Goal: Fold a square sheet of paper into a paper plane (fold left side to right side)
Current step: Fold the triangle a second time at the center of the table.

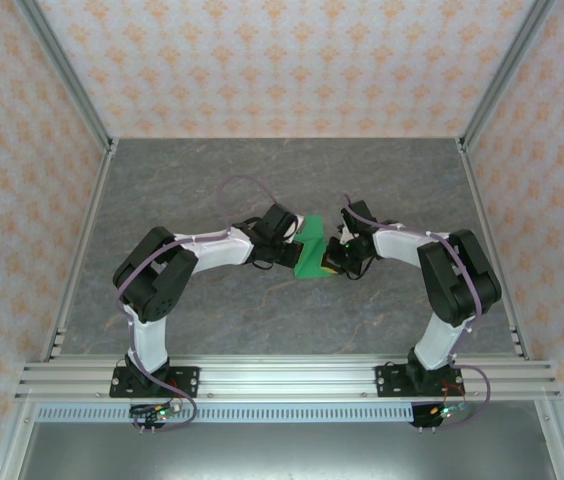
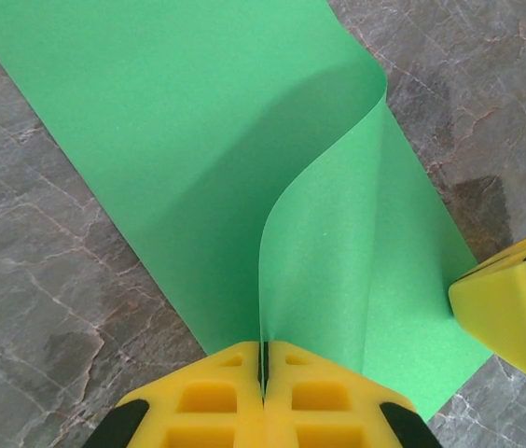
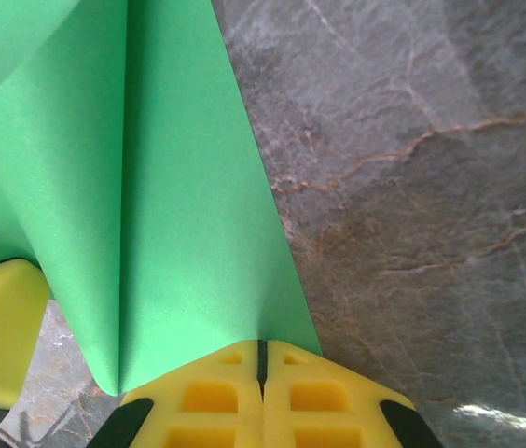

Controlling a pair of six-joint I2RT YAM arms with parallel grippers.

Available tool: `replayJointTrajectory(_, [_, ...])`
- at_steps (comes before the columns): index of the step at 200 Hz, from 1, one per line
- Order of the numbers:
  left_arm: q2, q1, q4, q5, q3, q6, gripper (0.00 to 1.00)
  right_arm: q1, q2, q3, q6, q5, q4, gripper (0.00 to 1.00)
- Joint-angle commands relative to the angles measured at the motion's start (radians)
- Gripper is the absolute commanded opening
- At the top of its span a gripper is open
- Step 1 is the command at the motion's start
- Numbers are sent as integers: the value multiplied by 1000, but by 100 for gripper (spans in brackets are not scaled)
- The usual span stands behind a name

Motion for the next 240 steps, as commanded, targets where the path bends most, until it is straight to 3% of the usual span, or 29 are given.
replayJointTrajectory(1, [-1, 6, 23, 13, 22, 20, 4, 6, 36, -10, -19, 52, -89, 6])
replayJointTrajectory(186, [47, 6, 23, -26, 23, 24, 4, 5, 41, -10, -23, 57, -100, 5])
replayJointTrajectory(240, [60, 6, 21, -19, 8, 32, 4, -4, -53, -20, 18, -29, 56, 6])
